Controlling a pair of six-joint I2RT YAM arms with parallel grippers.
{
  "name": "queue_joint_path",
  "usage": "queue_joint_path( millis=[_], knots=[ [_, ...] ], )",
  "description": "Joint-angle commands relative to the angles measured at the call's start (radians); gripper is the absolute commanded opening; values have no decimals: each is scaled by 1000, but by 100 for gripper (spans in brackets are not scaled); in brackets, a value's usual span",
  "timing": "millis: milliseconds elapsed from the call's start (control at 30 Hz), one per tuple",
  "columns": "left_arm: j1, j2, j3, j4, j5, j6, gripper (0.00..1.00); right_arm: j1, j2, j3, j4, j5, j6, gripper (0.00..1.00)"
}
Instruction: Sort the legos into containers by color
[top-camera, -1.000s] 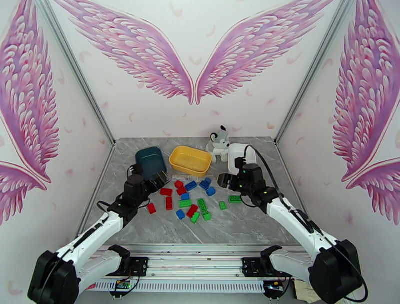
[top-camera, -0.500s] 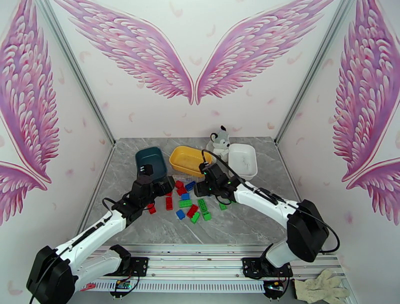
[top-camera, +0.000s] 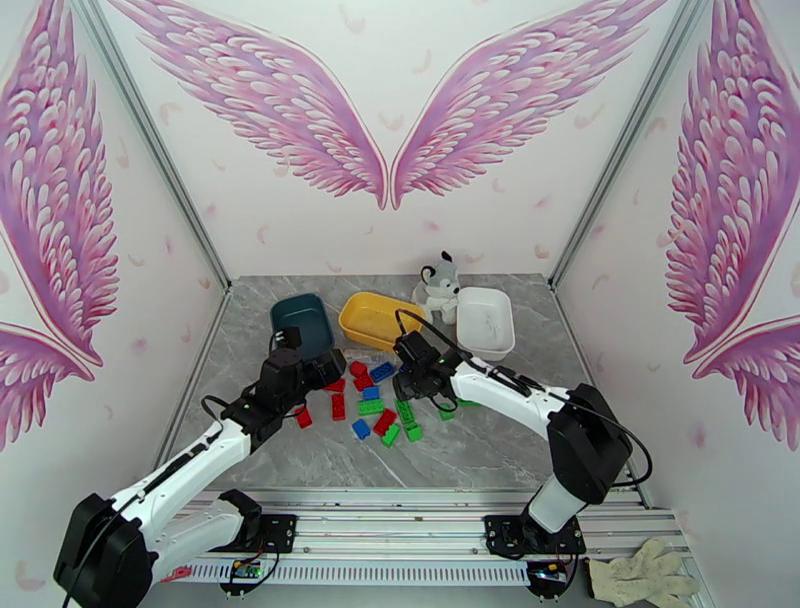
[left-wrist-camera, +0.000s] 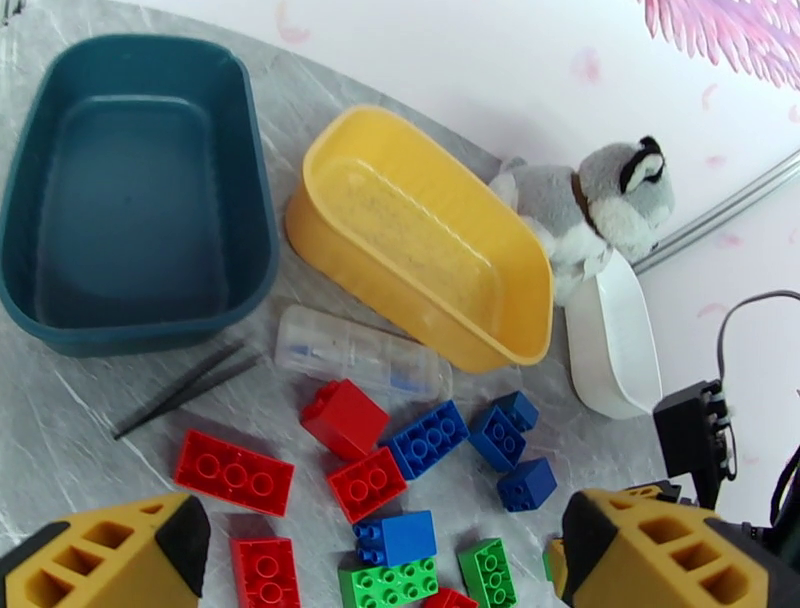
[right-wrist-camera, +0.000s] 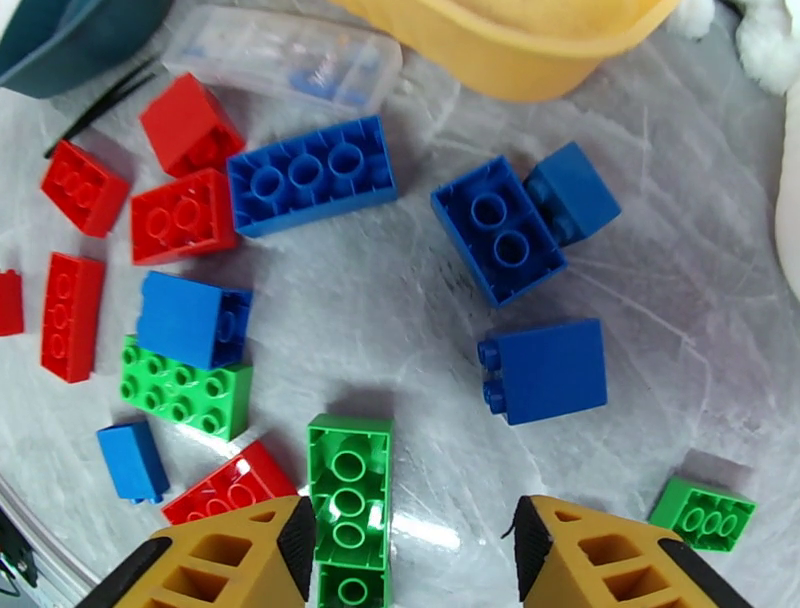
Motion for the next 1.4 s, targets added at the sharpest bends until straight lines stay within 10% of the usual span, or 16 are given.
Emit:
queue_joint_path(
  millis=[0, 1367],
  knots=[
    [2, 55, -1, 36, 74, -16, 99, 23, 1, -41, 5, -3, 5, 58],
    [-1, 86, 7, 43, 92, -13, 99, 54, 1, -106, 102, 0, 5, 60]
  ],
)
